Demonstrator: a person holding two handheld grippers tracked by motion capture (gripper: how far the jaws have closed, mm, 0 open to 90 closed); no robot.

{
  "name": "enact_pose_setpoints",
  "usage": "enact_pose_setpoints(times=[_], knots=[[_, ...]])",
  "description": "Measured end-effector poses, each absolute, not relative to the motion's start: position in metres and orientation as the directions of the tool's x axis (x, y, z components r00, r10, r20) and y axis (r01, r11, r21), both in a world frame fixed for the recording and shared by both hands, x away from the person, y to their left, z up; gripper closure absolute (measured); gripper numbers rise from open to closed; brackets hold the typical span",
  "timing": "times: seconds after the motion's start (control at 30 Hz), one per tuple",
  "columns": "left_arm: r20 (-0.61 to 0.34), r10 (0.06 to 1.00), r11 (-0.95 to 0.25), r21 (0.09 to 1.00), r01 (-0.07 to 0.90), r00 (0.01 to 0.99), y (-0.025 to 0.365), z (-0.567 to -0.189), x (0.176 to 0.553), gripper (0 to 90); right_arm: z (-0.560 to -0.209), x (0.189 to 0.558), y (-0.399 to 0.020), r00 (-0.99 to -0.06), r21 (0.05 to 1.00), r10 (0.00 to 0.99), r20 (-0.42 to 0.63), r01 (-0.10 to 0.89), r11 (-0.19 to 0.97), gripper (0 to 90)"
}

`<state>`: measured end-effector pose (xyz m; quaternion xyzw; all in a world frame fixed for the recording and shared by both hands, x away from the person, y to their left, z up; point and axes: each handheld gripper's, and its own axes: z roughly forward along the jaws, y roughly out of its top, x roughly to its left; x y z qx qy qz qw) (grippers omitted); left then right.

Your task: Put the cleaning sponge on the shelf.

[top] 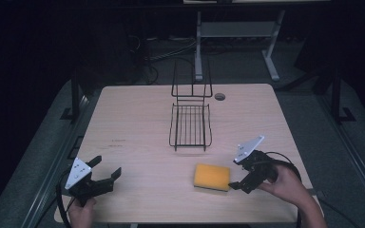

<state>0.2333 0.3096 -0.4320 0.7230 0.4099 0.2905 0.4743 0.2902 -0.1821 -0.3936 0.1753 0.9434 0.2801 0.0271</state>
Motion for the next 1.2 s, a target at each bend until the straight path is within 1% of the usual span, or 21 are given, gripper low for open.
enact_pose_setpoints(times=[0.37,0.93,1.2], knots=[[0.029,0.867,-0.212,0.925,0.315,0.498,0.309,-0.432,0.233,13.4,-0.391,0.295,-0.171,-0.948,0.516,0.316,0.038,0.289,0.806,14.8],[0.035,0.866,-0.218,0.924,0.313,0.499,0.308,-0.431,0.233,13.4,-0.392,0.299,-0.16,-0.955,0.498,0.293,0.045,0.276,0.822,14.8],[0.031,0.866,-0.216,0.924,0.316,0.5,0.309,-0.432,0.233,13.4,-0.392,0.302,-0.148,-0.963,0.487,0.267,0.05,0.256,0.835,14.8]])
